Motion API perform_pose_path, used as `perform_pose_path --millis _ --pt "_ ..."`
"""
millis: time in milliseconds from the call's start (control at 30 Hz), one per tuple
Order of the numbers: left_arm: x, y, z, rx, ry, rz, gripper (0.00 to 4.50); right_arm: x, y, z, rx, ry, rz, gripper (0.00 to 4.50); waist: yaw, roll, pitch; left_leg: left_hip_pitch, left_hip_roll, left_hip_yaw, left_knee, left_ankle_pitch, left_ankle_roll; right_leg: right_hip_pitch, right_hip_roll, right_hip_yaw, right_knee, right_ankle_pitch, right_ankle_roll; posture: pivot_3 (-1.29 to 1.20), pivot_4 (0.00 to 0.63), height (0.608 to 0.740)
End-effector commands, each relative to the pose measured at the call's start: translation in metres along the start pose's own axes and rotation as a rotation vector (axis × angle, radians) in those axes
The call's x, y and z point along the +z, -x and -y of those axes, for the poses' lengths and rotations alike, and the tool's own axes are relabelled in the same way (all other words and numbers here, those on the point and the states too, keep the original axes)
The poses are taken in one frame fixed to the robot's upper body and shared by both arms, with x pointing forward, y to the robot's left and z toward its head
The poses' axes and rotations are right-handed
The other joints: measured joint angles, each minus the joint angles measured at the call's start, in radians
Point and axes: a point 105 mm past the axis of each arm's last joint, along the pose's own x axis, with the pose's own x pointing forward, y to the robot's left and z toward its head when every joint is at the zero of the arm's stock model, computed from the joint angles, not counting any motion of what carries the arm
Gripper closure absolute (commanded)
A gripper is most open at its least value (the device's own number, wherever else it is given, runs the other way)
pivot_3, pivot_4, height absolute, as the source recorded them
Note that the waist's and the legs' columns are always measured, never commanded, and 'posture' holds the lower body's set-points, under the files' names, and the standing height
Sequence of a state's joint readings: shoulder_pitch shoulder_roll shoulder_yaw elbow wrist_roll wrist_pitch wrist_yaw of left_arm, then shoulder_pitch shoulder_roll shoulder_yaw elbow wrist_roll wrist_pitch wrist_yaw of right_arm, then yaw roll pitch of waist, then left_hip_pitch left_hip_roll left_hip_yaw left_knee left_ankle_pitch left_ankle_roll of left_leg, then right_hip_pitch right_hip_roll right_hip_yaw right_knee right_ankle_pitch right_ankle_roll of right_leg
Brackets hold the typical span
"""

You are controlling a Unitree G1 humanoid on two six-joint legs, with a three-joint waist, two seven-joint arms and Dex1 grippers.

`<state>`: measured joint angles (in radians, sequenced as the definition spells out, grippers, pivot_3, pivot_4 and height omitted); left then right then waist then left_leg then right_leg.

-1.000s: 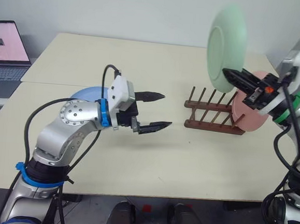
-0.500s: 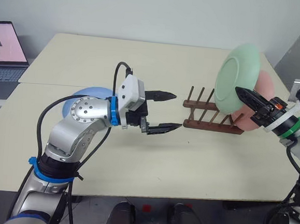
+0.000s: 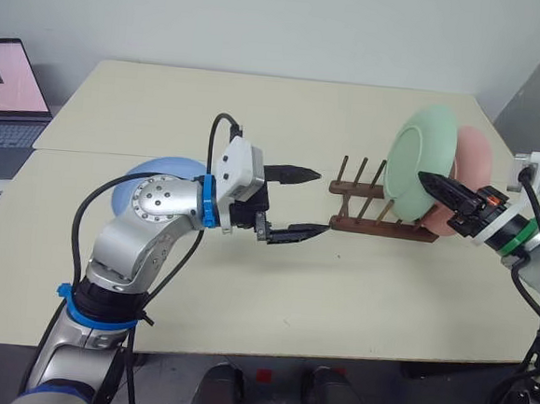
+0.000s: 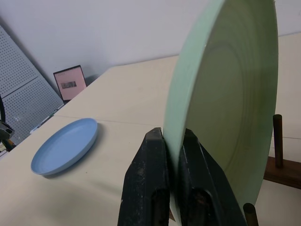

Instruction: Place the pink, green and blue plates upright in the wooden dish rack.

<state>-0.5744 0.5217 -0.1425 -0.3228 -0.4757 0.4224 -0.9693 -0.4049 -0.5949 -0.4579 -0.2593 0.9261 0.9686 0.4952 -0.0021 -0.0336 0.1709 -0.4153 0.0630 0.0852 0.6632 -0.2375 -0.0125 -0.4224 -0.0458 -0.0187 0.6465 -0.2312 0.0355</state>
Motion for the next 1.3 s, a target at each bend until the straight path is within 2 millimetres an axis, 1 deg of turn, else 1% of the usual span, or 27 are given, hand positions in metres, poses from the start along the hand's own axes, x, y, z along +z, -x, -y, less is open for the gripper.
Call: perform_pose_path --millis 33,233,300,333,433,467,533,567,633,667,733,767,800,833,900,967,1000,1033,1100,1167,1300 --pt "0.007 -0.002 0.0 0.01 -0.044 0.02 0.35 0.016 0.0 -0.007 0.006 0.05 0.043 3.37 0.0 0.0 0.0 0.0 0.0 0.0 0.0 0.0 0.0 0.0 0.0 0.0 0.0 0.0 0.0 0.0 0.15 0.738" --pt "0.005 0.002 -0.002 0.036 -0.029 0.016 0.35 0.048 -0.001 -0.004 -0.07 0.182 0.128 1.19 -0.001 0.0 0.0 0.0 0.0 0.0 0.0 0.0 0.0 0.0 0.0 0.001 0.0 0.0 0.0 0.0 0.15 0.738" --pt "0.004 0.004 -0.005 0.061 -0.025 0.014 0.35 0.065 -0.002 -0.008 -0.076 0.252 0.182 0.42 0.0 0.0 0.0 0.0 0.0 0.0 0.0 0.0 0.0 0.0 0.0 0.0 0.0 0.0 0.0 0.0 0.15 0.738" --pt "0.004 0.006 -0.007 0.08 -0.024 0.011 0.35 0.073 -0.003 -0.011 -0.075 0.285 0.207 0.1 0.0 0.0 0.0 0.0 0.0 0.0 0.0 0.0 0.0 -0.001 0.0 0.0 0.0 0.0 0.0 0.0 0.15 0.738" --pt "0.005 0.017 -0.016 0.163 -0.007 0.008 0.35 0.088 -0.004 -0.022 -0.041 0.427 0.213 0.04 0.0 0.0 0.0 0.0 0.0 0.0 0.0 0.0 0.0 -0.001 0.0 0.0 0.0 0.0 0.0 0.0 0.15 0.738" --pt "0.004 0.022 -0.02 0.203 -0.003 0.005 0.35 0.089 -0.006 -0.028 -0.011 0.469 0.198 0.04 0.0 0.0 0.0 0.0 0.0 0.0 0.0 0.0 0.0 -0.001 0.0 0.0 0.0 0.0 0.0 0.0 0.15 0.738" --pt "0.002 0.036 -0.032 0.333 -0.001 0.002 0.35 0.085 -0.008 -0.041 0.071 0.574 0.138 0.04 -0.001 0.0 0.0 0.0 0.0 0.0 0.0 0.0 0.0 -0.001 0.0 0.001 -0.001 0.0 0.0 0.0 0.15 0.738" --pt "0.002 0.04 -0.036 0.376 -0.001 0.004 0.35 0.082 -0.009 -0.045 0.097 0.606 0.116 0.04 -0.001 0.0 0.0 0.0 0.0 0.0 -0.001 0.0 0.0 -0.001 0.0 0.001 -0.001 0.0 0.0 0.0 0.15 0.738" --pt "-0.009 0.065 -0.051 0.586 0.021 -0.017 0.35 0.065 -0.014 -0.057 0.191 0.768 0.007 0.04 0.0 0.0 0.0 -0.001 0.001 0.0 0.0 0.0 0.0 -0.001 0.0 0.001 -0.001 0.0 0.0 0.0 0.15 0.738" --pt "-0.013 0.079 -0.057 0.687 0.037 -0.023 0.35 0.056 -0.017 -0.063 0.245 0.811 -0.032 0.04 -0.003 0.001 0.0 0.0 0.001 0.0 -0.001 0.0 0.0 -0.001 0.0 0.001 -0.001 0.0 0.0 0.0 0.15 0.738" --pt "-0.022 0.111 -0.066 0.892 0.071 -0.041 0.35 0.043 -0.023 -0.077 0.355 0.847 -0.08 0.04 -0.005 0.0 0.0 0.0 0.001 0.001 0.0 0.0 0.0 -0.001 0.0 0.001 -0.001 0.0 0.0 0.0 0.15 0.738" --pt "-0.025 0.121 -0.068 0.954 0.079 -0.049 0.35 0.039 -0.024 -0.082 0.388 0.854 -0.091 0.04 -0.006 0.0 0.0 0.0 0.001 0.001 0.0 0.0 0.0 -0.001 0.0 0.001 -0.001 0.0 0.0 0.0 0.15 0.738" --pt "-0.031 0.146 -0.069 1.084 0.103 -0.07 0.35 0.03 -0.027 -0.089 0.453 0.863 -0.114 0.04 -0.005 0.0 0.0 0.0 0.001 0.001 0.0 0.0 0.0 -0.001 0.0 0.001 0.0 0.0 0.001 0.0 0.15 0.738" --pt "-0.035 0.163 -0.069 1.169 0.119 -0.085 0.35 0.025 -0.028 -0.094 0.495 0.869 -0.129 0.04 -0.005 0.0 0.0 0.0 0.001 0.0 0.0 0.0 0.0 -0.001 0.0 0.001 0.0 0.0 0.001 0.0 0.15 0.738" --pt "-0.046 0.202 -0.064 1.364 0.171 -0.122 0.35 0.015 -0.032 -0.104 0.583 0.873 -0.158 0.04 -0.006 0.0 0.0 0.001 0.002 0.001 0.0 0.0 0.0 -0.001 0.0 0.001 0.0 0.0 0.001 0.0 0.15 0.738" --pt "-0.055 0.228 -0.057 1.489 0.231 -0.151 0.35 0.011 -0.034 -0.11 0.638 0.864 -0.171 0.04 -0.004 0.0 0.0 0.001 0.002 0.0 0.0 0.0 0.0 -0.001 0.0 0.0 0.0 0.0 0.0 0.0 0.15 0.738" --pt "-0.066 0.239 -0.052 1.531 0.272 -0.208 0.35 0.009 -0.036 -0.111 0.655 0.864 -0.172 0.04 -0.003 0.0 0.0 0.001 0.002 0.0 0.0 0.0 0.0 -0.001 0.0 0.0 0.0 0.0 0.0 0.0 0.15 0.738" --pt "-0.082 0.25 -0.045 1.579 0.351 -0.269 0.35 0.007 -0.039 -0.113 0.679 0.865 -0.175 0.04 0.0 -0.001 0.0 0.001 0.002 0.0 0.0 0.0 0.0 -0.001 0.0 0.0 0.0 0.0 0.0 0.0 0.15 0.738" --pt "-0.107 0.259 -0.033 1.621 0.5 -0.326 0.35 0.004 -0.043 -0.115 0.717 0.874 -0.18 0.04 0.005 -0.001 0.0 0.001 0.001 0.0 0.0 0.0 0.0 0.0 -0.001 -0.001 0.0 0.0 0.0 0.0 0.15 0.738" --pt "-0.12 0.258 -0.03 1.621 0.61 -0.323 0.35 0.002 -0.046 -0.117 0.743 0.88 -0.182 0.04 0.008 -0.001 0.0 0.001 0.001 0.0 0.001 0.0 0.0 0.0 -0.002 -0.003 0.0 0.0 0.0 0.0 0.15 0.738" --pt "-0.135 0.249 -0.033 1.587 0.771 -0.282 0.35 -0.001 -0.05 -0.123 0.786 0.89 -0.179 0.04 0.012 -0.003 0.0 0.0 0.001 0.0 0.001 0.0 0.0 0.001 -0.004 -0.005 0.0 0.0 -0.001 0.0 0.15 0.738"
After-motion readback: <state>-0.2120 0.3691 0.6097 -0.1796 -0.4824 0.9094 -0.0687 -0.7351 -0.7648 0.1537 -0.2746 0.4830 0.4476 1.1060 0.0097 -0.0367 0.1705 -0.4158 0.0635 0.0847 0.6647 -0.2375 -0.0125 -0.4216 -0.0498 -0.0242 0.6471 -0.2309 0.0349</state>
